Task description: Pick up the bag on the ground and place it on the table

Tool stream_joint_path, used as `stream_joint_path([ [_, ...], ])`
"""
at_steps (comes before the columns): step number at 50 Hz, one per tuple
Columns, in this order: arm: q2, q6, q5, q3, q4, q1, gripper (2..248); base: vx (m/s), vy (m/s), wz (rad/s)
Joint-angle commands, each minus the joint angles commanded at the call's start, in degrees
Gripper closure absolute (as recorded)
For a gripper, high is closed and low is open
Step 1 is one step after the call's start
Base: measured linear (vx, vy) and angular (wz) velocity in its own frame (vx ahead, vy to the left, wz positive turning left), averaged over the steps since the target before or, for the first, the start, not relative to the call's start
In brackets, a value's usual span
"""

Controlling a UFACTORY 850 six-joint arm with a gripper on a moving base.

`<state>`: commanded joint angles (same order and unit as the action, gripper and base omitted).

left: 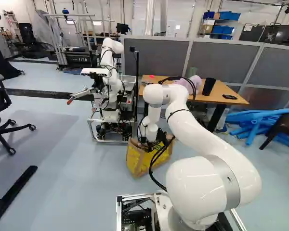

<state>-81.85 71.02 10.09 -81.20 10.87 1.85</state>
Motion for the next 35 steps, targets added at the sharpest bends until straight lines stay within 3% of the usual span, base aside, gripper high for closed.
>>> stream_joint_path([
  [15, 3.2, -0.6, 0.0, 2.9, 0.0, 0.0, 228, 0.0, 0.0, 0.0],
  [35, 7.5, -11.5, 0.0, 6.6, 0.0, 0.0, 228, 0.0, 0.0, 0.0],
])
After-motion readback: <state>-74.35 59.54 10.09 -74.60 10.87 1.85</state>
